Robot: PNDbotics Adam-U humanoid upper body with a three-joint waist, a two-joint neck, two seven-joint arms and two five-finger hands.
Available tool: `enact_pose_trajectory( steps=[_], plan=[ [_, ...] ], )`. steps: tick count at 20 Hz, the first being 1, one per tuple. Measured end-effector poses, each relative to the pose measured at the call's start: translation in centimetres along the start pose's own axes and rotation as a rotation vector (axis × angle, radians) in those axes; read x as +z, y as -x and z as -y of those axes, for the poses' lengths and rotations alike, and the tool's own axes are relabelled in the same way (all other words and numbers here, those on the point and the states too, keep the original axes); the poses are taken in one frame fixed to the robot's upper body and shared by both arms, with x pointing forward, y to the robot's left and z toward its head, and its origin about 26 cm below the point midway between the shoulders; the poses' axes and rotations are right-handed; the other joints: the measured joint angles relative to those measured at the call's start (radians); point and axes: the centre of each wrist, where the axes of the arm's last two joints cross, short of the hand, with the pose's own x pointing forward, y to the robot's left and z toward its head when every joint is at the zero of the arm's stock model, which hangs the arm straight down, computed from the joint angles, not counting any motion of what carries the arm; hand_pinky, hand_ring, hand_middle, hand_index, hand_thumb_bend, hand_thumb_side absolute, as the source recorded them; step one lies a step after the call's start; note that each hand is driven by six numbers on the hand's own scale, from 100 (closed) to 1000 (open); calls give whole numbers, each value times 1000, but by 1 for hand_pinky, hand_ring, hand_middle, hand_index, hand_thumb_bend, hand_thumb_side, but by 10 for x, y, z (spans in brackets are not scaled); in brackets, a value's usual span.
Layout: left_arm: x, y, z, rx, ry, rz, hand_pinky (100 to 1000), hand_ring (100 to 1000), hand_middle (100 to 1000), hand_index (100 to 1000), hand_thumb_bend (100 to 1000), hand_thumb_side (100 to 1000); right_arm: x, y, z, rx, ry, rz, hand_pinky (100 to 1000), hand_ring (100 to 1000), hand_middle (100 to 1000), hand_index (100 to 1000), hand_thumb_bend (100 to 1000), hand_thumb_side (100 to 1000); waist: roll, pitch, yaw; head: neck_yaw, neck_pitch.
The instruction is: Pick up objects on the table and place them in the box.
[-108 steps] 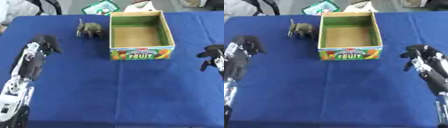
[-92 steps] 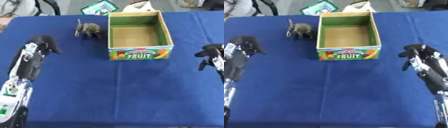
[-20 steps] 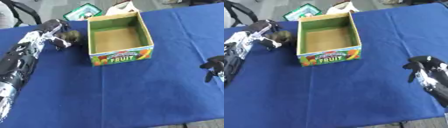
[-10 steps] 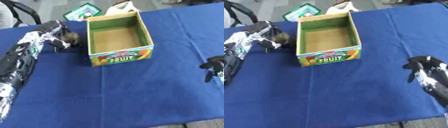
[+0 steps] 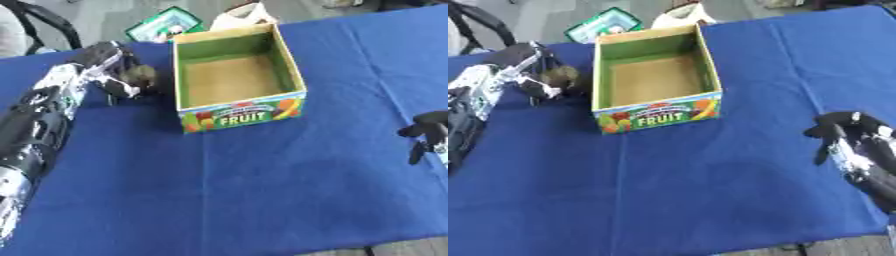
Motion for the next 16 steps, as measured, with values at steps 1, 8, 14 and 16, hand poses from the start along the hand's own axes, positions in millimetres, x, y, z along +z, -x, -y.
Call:
enact_pose_trajectory(
  steps=[1, 8, 14, 16],
  plan=[
    [0, 0, 0, 9, -17, 4, 197, 110, 100, 283, 100, 224, 0, 0, 0, 0, 1, 0, 360, 656, 512, 686, 100, 415, 0, 0, 0, 0, 0],
    [0, 1, -13, 45, -94, 34, 183, 100, 100, 262, 100, 231, 3, 2, 1, -1, 6, -9, 360, 656, 512, 686, 100, 415, -3, -11, 12, -5, 0],
    [1, 5, -26, 60, -114, 53, 308, 220, 201, 411, 100, 235, 5, 3, 0, -3, 7, -15, 360, 657, 512, 686, 100, 415, -5, -21, 20, -8, 0],
    [1, 4, -26, 55, -76, 55, 486, 441, 446, 640, 212, 281, 5, 3, 0, -3, 8, -16, 360, 657, 512, 686, 100, 415, -5, -23, 20, -8, 0]
  ],
)
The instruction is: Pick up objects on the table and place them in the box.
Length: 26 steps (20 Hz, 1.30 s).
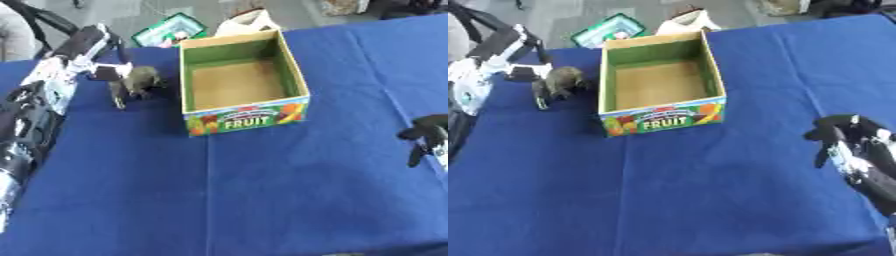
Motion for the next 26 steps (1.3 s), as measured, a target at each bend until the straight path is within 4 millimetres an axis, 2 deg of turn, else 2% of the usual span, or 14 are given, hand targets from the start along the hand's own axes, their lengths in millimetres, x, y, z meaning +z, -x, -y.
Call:
enact_pose_trajectory(
  steps=[1, 3, 6, 12, 16, 18, 19, 20, 21, 26],
  plan=[
    [0, 0, 0, -7, 33, 0, 598, 583, 610, 775, 440, 338, 0, 0, 0, 0, 0, 0, 360, 657, 512, 686, 100, 415, 0, 0, 0, 0, 0],
    [1, 1, 2, -24, 113, 2, 692, 712, 753, 842, 598, 378, 0, 0, 0, 0, 0, 0, 360, 657, 512, 686, 100, 415, 0, 0, -1, 0, 0],
    [1, 2, 4, -41, 185, -10, 730, 777, 806, 873, 640, 380, 0, 0, 0, 0, 0, 0, 360, 657, 512, 686, 100, 415, 0, 3, -5, 0, -1],
    [4, 5, 10, -47, 204, -60, 724, 778, 811, 868, 624, 378, -1, -1, 0, 1, -1, 3, 359, 657, 512, 686, 100, 415, 0, 14, -11, 0, -5],
    [6, 5, 21, -44, 215, -86, 672, 718, 750, 836, 589, 388, -3, -2, 0, 3, -3, 9, 359, 657, 512, 686, 100, 413, 0, 21, -14, 1, -5],
    [7, 5, 22, -49, 223, -90, 606, 618, 643, 767, 518, 387, -3, -2, 0, 3, -3, 9, 359, 657, 512, 686, 100, 414, 0, 21, -16, 1, -6],
    [7, 5, 22, -52, 229, -89, 559, 540, 549, 712, 431, 366, -3, -2, 0, 3, -3, 9, 359, 658, 512, 686, 100, 415, 0, 21, -16, 1, -6],
    [6, 5, 22, -55, 232, -87, 549, 518, 523, 694, 407, 360, -3, -2, 0, 3, -3, 9, 359, 658, 512, 686, 100, 415, 0, 21, -16, 1, -6],
    [6, 5, 22, -57, 235, -85, 520, 463, 459, 646, 339, 339, -3, -2, 0, 3, -3, 9, 359, 658, 512, 686, 100, 416, 1, 21, -16, 1, -6],
    [6, 4, 23, -42, 232, -72, 471, 361, 338, 538, 239, 303, -3, -2, 0, 3, -3, 9, 359, 658, 513, 686, 100, 417, 1, 21, -9, 1, -6]
  ],
)
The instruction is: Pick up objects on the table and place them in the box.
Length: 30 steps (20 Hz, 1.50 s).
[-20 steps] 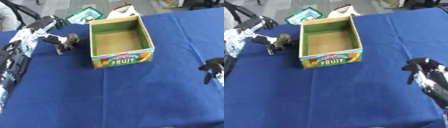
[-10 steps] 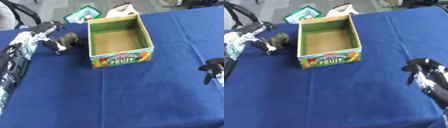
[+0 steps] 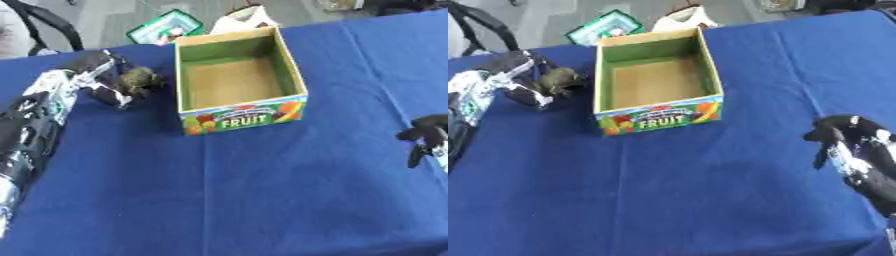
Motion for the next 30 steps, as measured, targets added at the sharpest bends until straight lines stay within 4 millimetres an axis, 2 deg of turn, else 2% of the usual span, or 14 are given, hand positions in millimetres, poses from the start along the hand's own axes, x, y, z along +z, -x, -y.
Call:
enact_pose_trajectory(
  steps=[7, 12, 18, 25, 30],
  plan=[
    [-2, -6, 0, 82, -52, 44, 415, 271, 234, 457, 100, 250, 0, 0, 0, 0, 0, -1, 359, 657, 513, 686, 100, 415, -1, -3, 3, -2, 0],
    [-4, -12, -12, 173, -131, 97, 400, 245, 209, 438, 100, 233, 0, 1, 0, -1, 1, -2, 360, 658, 513, 686, 100, 415, -4, -12, 10, -6, 0],
    [-5, -26, -37, 236, -202, 205, 408, 249, 215, 445, 100, 224, 2, 2, 1, -1, 5, -8, 360, 658, 514, 687, 100, 416, -6, -21, 16, -8, 0],
    [-15, -71, -72, 196, -229, 411, 419, 259, 226, 453, 100, 221, 2, 2, 1, -3, -5, -10, 361, 658, 514, 687, 100, 417, -6, -26, 2, -5, 0],
    [-26, -105, -71, 150, -190, 513, 434, 280, 246, 466, 100, 236, 1, 2, -1, -5, -19, -9, 361, 658, 514, 687, 100, 421, 0, -28, -12, 3, 0]
  ],
)
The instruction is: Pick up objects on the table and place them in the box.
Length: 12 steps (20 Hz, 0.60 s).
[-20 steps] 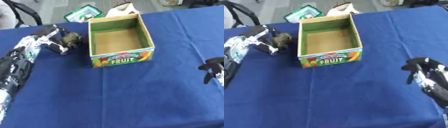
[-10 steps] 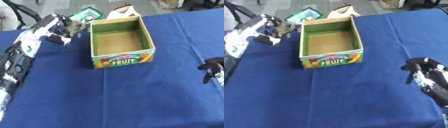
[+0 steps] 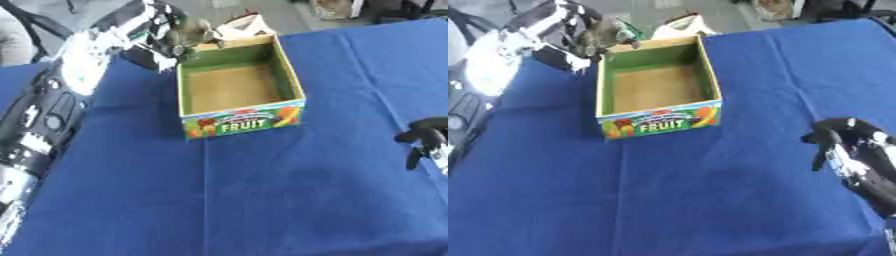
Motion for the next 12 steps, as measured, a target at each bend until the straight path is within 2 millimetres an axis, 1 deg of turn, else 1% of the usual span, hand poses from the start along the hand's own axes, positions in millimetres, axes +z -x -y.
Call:
enact_pose_trajectory(
  steps=[3, 7, 8, 9, 10, 11, 12],
  plan=[
    [-8, -7, 12, -17, 46, 23, 440, 289, 253, 474, 100, 243, -2, -1, -1, -2, -9, 2, 361, 658, 514, 687, 100, 422, 0, 0, -4, 1, 0],
    [-14, -9, 33, -27, 105, 26, 453, 315, 279, 500, 107, 253, -2, -1, -2, -4, -13, 3, 361, 658, 514, 688, 100, 424, 4, 3, -13, 5, -1],
    [-15, -9, 39, -27, 120, 27, 463, 331, 296, 517, 141, 258, -2, -1, -2, -5, -14, 5, 361, 658, 514, 688, 100, 424, 5, 5, -14, 6, -3],
    [-15, -9, 44, -29, 135, 27, 468, 339, 304, 524, 157, 260, -3, -1, -2, -6, -15, 8, 361, 658, 514, 688, 100, 424, 5, 8, -15, 7, -6],
    [-15, -10, 49, -31, 148, 28, 512, 413, 379, 593, 273, 278, -4, -2, -2, -7, -15, 10, 361, 658, 514, 688, 100, 425, 5, 9, -17, 8, -9],
    [-15, -10, 53, -36, 166, 30, 518, 424, 390, 602, 284, 280, -5, -2, -2, -7, -16, 11, 361, 658, 514, 688, 100, 425, 5, 10, -19, 9, -9],
    [-16, -10, 56, -42, 186, 36, 555, 484, 461, 661, 353, 292, -5, -2, -2, -7, -16, 11, 361, 658, 514, 688, 100, 425, 5, 11, -19, 9, -9]
  ],
)
